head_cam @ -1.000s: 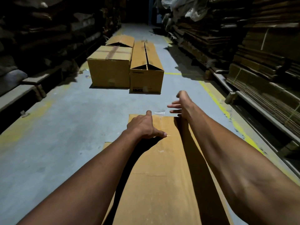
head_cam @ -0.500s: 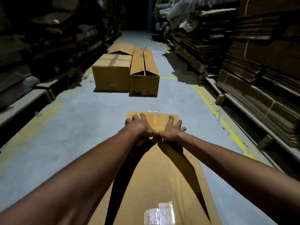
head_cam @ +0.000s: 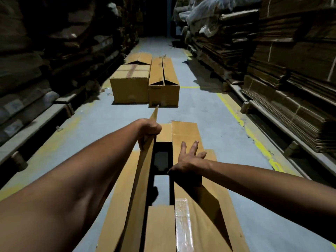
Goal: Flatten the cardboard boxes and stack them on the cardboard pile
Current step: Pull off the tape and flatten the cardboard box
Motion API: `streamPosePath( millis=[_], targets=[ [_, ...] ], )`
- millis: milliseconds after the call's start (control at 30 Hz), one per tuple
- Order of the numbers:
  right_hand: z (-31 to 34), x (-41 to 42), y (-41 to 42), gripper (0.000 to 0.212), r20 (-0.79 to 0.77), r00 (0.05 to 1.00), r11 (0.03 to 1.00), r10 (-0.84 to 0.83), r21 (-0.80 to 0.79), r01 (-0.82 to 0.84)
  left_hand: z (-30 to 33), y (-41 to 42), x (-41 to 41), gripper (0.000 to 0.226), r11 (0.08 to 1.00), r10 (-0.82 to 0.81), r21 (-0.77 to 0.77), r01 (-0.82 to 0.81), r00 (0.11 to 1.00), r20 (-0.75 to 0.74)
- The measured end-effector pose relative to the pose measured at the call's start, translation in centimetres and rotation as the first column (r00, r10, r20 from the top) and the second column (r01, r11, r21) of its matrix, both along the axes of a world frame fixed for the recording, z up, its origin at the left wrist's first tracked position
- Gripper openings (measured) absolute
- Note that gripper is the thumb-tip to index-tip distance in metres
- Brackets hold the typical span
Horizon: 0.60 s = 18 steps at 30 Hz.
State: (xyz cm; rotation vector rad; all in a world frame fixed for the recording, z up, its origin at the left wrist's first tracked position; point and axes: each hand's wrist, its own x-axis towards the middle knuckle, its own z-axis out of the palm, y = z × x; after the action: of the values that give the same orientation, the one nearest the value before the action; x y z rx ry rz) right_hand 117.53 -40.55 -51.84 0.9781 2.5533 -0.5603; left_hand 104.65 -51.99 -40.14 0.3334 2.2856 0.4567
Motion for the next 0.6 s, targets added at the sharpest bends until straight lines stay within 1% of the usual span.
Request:
streamPosePath(
  millis=[100,200,267,333,400,433,467,500,533,600],
  targets=[
    [0.3,0.0,0.4,0.118,-0.103,0.994,0.999,-0.038,0.004,0.038,1.1,-1.5,0.6,0.035,0.999,-0.048,-0.017,0.048,0.999,0.013],
    [1.8,0.3,1.1,0.093,-0.213,0.972,0.995,-0.097,-0.028,0.093,1.6,-3.2,1.1,0.029,0.996,-0.059,-0.063,0.067,0.992,0.112],
    [3.2,0.6,2.0,0.083,-0.268,0.957,0.991,-0.112,-0.104,0.087,1.9,-4.4,1.0,0.028,0.997,-0.067,-0.034,0.073,0.988,0.139],
    [5.1,0.9,3.8,0.067,-0.360,0.927,0.980,-0.105,-0.199,0.034,2.2,-5.4,0.6,0.028,0.998,-0.040,0.056,0.036,0.996,0.084],
    [7.2,1.2,6.2,0.035,-0.480,0.862,0.950,-0.164,-0.313,0.006,2.3,-5.9,0.1,0.025,0.991,0.035,0.128,-0.030,0.999,-0.030],
    [8.1,1.3,7.7,0.024,-0.507,0.839,0.939,-0.199,-0.344,0.015,2.2,-6.2,-0.4,0.022,0.985,0.087,0.159,-0.071,0.991,-0.101],
    [9.1,1.4,9.1,0.026,-0.517,0.825,0.940,-0.227,-0.337,0.048,2.1,-6.3,-1.0,0.017,0.977,0.140,0.185,-0.108,0.975,-0.173],
    [9.8,1.5,10.5,0.028,-0.495,0.835,0.949,-0.238,-0.303,0.091,1.9,-6.5,-1.6,0.016,0.969,0.186,0.203,-0.138,0.954,-0.235],
    [10.4,1.7,11.6,0.026,-0.441,0.866,0.957,-0.236,-0.258,0.130,1.6,-6.7,-2.3,0.021,0.965,0.213,0.207,-0.158,0.937,-0.278],
    [10.8,2.1,12.8,0.022,-0.241,0.936,0.948,-0.255,-0.254,0.193,1.6,-6.7,-2.8,0.026,0.972,0.204,0.170,-0.160,0.938,-0.279]
  ],
)
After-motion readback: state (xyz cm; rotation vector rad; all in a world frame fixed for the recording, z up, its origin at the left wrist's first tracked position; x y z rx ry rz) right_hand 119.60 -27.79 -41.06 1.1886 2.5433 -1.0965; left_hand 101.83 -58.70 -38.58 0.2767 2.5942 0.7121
